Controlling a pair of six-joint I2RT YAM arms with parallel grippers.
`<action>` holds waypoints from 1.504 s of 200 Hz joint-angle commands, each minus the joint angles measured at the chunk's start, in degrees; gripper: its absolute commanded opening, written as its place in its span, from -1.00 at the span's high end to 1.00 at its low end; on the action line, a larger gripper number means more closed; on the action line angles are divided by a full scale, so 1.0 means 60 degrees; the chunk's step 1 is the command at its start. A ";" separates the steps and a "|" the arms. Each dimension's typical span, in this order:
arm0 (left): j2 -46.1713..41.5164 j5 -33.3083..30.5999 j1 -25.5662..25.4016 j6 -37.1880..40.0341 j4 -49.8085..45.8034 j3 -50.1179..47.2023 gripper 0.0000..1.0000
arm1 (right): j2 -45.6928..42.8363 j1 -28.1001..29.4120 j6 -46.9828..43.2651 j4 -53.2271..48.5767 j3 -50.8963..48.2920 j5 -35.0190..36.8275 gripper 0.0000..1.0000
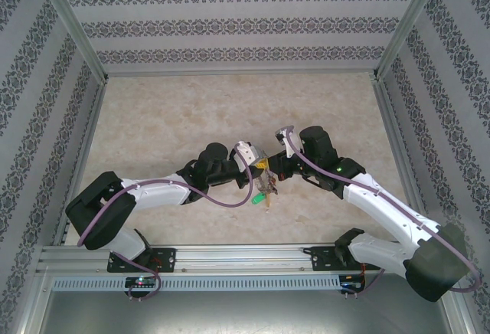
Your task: Put the keys on the keyring
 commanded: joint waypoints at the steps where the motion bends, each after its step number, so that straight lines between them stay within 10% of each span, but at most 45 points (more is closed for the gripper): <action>1: -0.0258 -0.0062 -0.0111 0.0212 -0.0335 0.0259 0.65 | -0.0016 0.0149 -0.0207 0.0264 0.0482 -0.0552 1.00; 301: -0.0469 -0.0119 -0.0108 0.0533 -0.0748 0.0361 0.83 | 0.0186 0.0245 -0.0208 0.0136 0.0536 -0.0403 1.00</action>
